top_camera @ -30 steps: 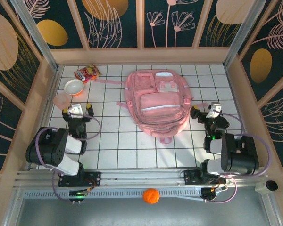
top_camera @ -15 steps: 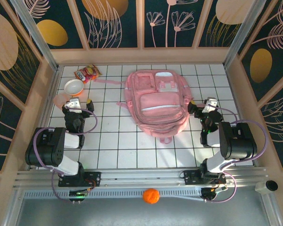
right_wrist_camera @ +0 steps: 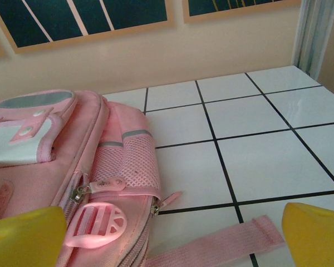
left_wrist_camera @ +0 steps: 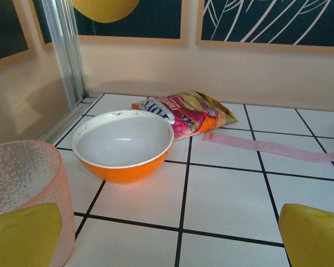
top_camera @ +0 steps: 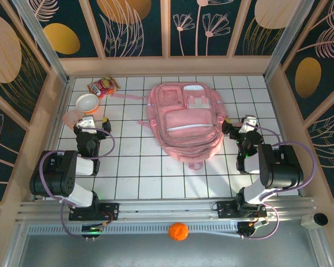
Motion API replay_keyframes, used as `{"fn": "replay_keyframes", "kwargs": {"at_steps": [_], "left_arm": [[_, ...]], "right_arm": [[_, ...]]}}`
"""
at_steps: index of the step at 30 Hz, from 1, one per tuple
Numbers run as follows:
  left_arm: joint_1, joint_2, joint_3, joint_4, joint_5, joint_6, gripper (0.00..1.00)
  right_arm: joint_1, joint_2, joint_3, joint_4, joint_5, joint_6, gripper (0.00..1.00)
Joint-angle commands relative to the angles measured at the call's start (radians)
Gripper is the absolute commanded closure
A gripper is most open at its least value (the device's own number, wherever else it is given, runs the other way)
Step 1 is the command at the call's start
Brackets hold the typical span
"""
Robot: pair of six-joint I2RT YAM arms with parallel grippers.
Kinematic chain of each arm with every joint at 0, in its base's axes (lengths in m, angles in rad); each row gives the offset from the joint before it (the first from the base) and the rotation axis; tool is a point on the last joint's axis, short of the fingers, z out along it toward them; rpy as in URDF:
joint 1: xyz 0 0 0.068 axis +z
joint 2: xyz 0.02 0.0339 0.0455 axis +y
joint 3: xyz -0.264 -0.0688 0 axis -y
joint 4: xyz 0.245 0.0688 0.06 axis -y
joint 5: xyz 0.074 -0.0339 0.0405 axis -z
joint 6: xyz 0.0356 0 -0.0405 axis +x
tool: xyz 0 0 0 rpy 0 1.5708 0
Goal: Pack the student bag
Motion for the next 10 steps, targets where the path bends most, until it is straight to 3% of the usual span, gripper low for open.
{"fn": "replay_keyframes", "kwargs": {"at_steps": [1, 10], "left_arm": [[0.004, -0.005, 0.004, 0.013, 0.019, -0.019, 0.01], [0.004, -0.005, 0.002, 0.014, 0.019, -0.018, 0.01]], "right_arm": [[0.002, 0.001, 0.009, 0.023, 0.023, -0.006, 0.01], [0.002, 0.001, 0.008, 0.022, 0.021, -0.008, 0.02]]}}
